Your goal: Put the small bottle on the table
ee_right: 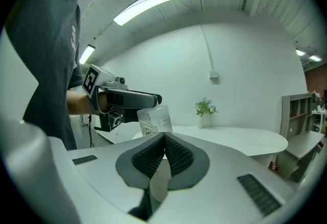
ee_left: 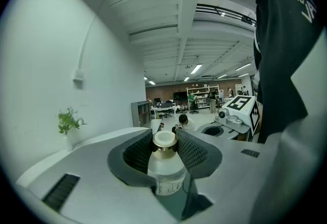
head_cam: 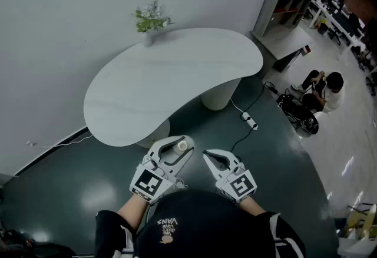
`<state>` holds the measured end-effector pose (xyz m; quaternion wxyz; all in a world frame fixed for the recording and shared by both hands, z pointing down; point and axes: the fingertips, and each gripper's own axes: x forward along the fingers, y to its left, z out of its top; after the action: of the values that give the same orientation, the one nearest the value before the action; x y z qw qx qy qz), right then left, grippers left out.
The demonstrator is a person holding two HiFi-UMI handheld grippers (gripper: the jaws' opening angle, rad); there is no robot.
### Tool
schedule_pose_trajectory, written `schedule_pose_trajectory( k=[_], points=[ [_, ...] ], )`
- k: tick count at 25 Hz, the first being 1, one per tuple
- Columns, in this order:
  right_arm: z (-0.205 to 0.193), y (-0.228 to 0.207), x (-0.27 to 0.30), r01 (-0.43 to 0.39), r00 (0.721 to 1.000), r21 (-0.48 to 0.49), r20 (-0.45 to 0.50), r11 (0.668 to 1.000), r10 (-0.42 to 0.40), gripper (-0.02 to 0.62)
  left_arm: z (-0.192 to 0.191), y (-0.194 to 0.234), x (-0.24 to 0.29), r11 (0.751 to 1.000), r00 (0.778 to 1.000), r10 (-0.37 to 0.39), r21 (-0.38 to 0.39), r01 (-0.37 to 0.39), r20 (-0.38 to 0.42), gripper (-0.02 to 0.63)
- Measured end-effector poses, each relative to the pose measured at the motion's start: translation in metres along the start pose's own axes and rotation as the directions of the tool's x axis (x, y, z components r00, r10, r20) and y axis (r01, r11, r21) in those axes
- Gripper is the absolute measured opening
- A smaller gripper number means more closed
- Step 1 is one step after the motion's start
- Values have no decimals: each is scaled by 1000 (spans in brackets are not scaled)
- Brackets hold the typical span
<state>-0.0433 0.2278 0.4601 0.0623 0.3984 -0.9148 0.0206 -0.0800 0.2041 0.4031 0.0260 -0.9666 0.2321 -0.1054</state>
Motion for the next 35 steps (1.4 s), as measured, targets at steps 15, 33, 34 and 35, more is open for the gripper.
schedule_pose_trajectory(
  k=[15, 33, 34, 35],
  points=[
    [3, 23, -46, -138, 988, 74, 74, 988, 133, 235, 5, -56, 2, 998, 998, 55, -3, -56, -29, 160],
    [3, 50, -73, -211, 972, -27, 104, 977, 212, 261, 19, -126, 10, 1000, 1000, -15, -15, 14, -25, 160],
    [2, 51, -76, -211, 971, -27, 105, 977, 213, 261, 19, -129, 11, 1000, 999, -17, -14, 17, -28, 160],
    [1, 51, -78, -212, 971, -26, 104, 977, 213, 261, 19, -132, 11, 1000, 999, -19, -12, 19, -31, 160]
  ],
)
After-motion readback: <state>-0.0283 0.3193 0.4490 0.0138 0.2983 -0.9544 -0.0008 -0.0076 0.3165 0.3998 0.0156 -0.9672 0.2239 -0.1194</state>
